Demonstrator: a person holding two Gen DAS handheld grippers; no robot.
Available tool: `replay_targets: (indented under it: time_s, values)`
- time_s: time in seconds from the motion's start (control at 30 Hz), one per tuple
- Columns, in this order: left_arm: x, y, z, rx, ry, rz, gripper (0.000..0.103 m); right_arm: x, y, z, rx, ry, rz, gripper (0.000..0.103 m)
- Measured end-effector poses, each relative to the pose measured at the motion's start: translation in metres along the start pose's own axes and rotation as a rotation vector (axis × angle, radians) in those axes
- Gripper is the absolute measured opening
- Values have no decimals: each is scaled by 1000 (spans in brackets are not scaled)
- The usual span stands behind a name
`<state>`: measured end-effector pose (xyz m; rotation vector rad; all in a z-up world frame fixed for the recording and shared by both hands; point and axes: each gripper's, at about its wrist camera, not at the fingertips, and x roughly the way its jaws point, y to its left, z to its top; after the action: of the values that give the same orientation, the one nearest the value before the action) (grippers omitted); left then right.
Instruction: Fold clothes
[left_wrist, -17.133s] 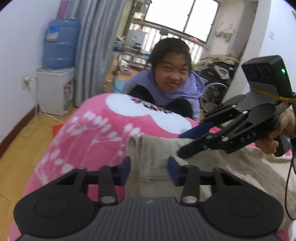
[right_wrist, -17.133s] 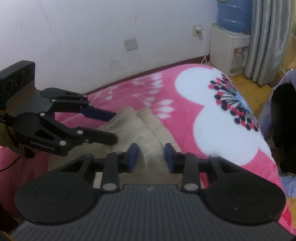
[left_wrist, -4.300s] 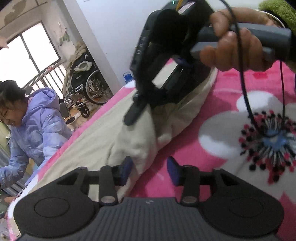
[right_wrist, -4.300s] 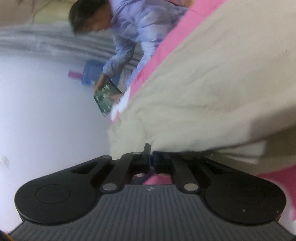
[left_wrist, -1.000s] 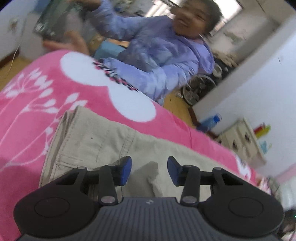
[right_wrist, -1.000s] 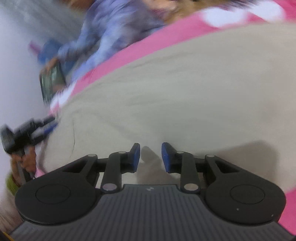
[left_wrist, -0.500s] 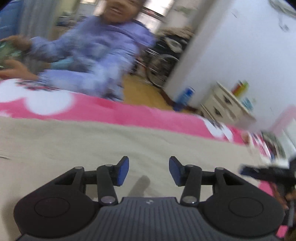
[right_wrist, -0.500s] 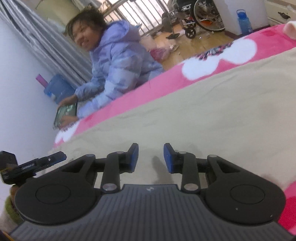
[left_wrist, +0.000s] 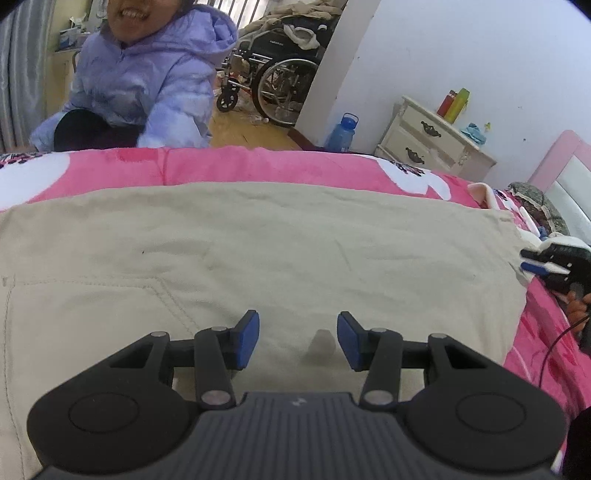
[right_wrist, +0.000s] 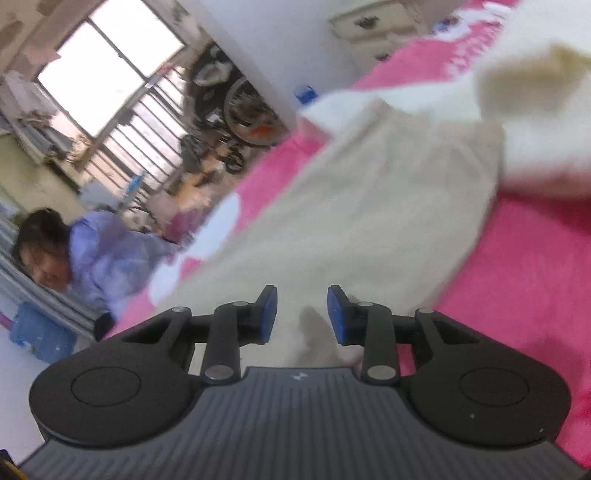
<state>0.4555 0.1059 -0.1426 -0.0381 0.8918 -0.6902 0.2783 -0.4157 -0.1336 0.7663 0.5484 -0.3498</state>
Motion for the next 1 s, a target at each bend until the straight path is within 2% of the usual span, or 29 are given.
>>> replay_targets:
  time_s: [0.1, 0.2, 0.3, 0.43, 0.57, 0.7, 0.77, 1.0]
  values:
    - [0, -6, 4, 10, -3, 10, 49, 2, 8, 8, -22, 4, 17, 30]
    - [-1, -13, 9, 22, -5, -9, 49, -5, 6, 16, -1, -38, -42, 30]
    - [-5, -26, 15, 75, -26, -39, 49, -35, -31, 13, 153, -113, -133, 31]
    - [11, -53, 19, 126, -7, -130, 50, -56, -72, 4, 307, -146, -184, 34]
    - [39, -94, 18, 185, 25, -217, 50, -50, -89, -4, 390, -147, -142, 38]
    - [63, -125, 8, 235, 64, -245, 49, -35, -99, -2, 444, -160, -113, 39]
    - [71, -132, 3, 247, 88, -246, 49, -32, -101, -1, 461, -175, -96, 40]
    - [77, -129, -1, 220, 92, -243, 49, -18, -108, 5, 496, -246, -65, 39]
